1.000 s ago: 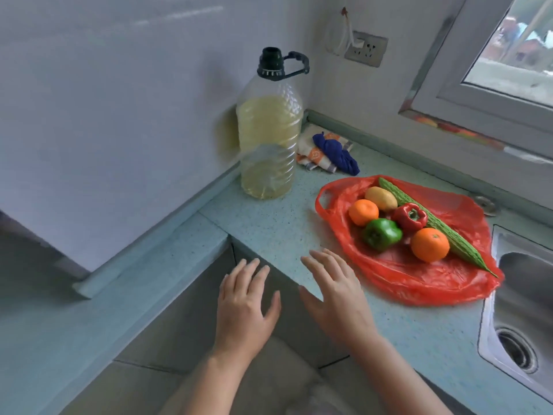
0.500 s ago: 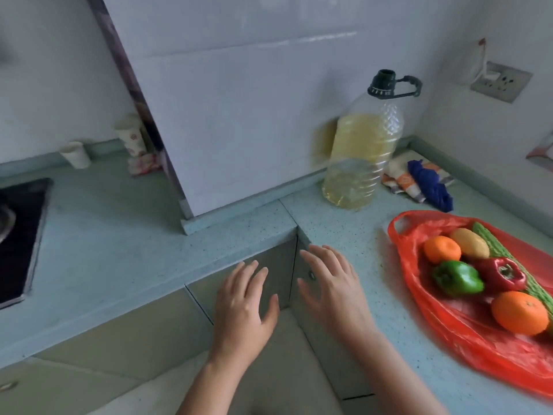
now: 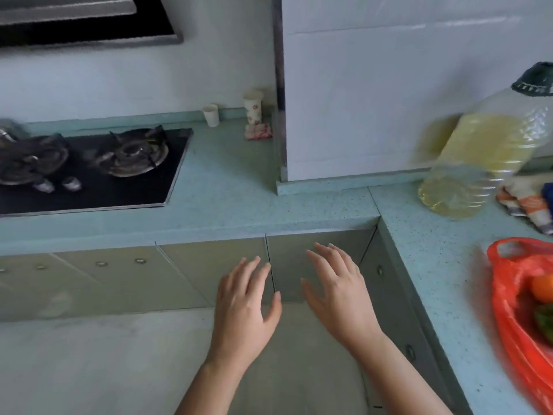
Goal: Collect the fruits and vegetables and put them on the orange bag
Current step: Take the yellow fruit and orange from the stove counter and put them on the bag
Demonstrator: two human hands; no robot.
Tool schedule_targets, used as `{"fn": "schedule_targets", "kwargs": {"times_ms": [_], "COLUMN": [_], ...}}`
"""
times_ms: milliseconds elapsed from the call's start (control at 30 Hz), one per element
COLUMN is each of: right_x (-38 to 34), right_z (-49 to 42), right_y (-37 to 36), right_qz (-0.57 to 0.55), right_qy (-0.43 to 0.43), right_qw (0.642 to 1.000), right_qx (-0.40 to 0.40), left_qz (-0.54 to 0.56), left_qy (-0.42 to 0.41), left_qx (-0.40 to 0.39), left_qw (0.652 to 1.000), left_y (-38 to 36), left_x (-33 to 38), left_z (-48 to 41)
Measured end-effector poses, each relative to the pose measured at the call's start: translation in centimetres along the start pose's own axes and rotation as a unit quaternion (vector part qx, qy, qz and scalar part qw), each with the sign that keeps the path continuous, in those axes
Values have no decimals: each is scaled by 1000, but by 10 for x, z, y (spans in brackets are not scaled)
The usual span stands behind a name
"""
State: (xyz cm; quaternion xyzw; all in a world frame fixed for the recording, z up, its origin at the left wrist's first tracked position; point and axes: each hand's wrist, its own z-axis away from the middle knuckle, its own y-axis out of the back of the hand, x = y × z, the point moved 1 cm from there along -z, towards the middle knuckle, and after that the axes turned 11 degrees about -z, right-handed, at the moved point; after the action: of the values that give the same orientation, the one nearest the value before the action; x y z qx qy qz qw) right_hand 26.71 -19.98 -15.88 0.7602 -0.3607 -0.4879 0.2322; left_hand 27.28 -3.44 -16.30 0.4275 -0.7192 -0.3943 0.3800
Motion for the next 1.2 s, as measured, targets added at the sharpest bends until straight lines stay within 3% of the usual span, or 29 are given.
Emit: {"fn": "schedule_targets", "kwargs": {"times_ms": [300, 500, 733, 1033, 1200], "right_x": [-113, -230, -357, -439, -468], "right_z": [-6, 9, 27, 40, 20], "right_y": [-71, -153, -245, -332, -389], "right_qz": [-24, -47, -81, -112, -128], "right_qy": [95, 152, 200, 255, 263], "right_qw": [994, 982, 962, 924, 911], "right_qx": [-54, -106, -168, -261, -292], "left_qz": [-37, -68, -103, -118, -138], "left_qy": [98, 183, 285, 406, 430], "left_qx": [35, 86, 83, 74, 59], "left_qw": [994, 977, 949, 903, 890], "left_y": [59, 117, 169, 189, 187], "left_x": [-105, -220, -331, -408, -459], "left_z": [63, 132, 212, 287, 290]}}
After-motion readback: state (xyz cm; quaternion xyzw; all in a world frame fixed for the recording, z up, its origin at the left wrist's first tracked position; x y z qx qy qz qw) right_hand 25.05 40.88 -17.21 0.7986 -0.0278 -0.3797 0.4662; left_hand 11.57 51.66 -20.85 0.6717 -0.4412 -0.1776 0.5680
